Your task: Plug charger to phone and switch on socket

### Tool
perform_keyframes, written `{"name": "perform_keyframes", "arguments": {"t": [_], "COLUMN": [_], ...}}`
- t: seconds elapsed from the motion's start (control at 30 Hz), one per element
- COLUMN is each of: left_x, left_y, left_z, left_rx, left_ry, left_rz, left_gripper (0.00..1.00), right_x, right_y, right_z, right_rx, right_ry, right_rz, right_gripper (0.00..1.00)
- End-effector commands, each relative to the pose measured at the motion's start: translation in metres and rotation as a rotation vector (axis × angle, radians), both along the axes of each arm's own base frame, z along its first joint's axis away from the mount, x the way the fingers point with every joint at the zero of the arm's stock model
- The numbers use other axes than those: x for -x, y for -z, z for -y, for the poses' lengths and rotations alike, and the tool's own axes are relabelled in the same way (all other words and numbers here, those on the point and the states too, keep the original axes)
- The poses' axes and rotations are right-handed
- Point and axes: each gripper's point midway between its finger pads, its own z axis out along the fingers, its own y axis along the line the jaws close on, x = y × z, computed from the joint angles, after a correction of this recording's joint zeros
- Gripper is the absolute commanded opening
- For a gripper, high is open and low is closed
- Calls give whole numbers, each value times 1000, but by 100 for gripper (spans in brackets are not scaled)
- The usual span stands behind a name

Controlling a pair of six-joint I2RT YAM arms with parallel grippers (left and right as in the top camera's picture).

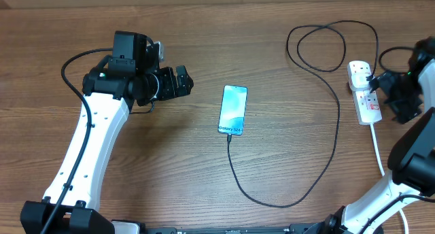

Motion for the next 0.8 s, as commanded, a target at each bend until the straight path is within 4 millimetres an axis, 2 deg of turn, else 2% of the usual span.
{"name": "perform_keyframes", "arguments": {"t": [0.0,0.17,0.77], "left_x": [-2,-2,-2], "left_y": [-6,-6,-6], "left_z": [-3,-3,-3], "left_rx": [-9,-9,-9], "left_ry": [4,4,4], "left_rz": [24,24,24], "left_gripper": [100,99,100], "right_x": [-7,-5,-16], "right_y": [-35,-41,-43], "right_z": [-2,-13,-8], "right_rx": [28,25,49], "right_ry": [-71,-93,-94], "right_rz": [64,57,100], "right_gripper": [100,100,100]}}
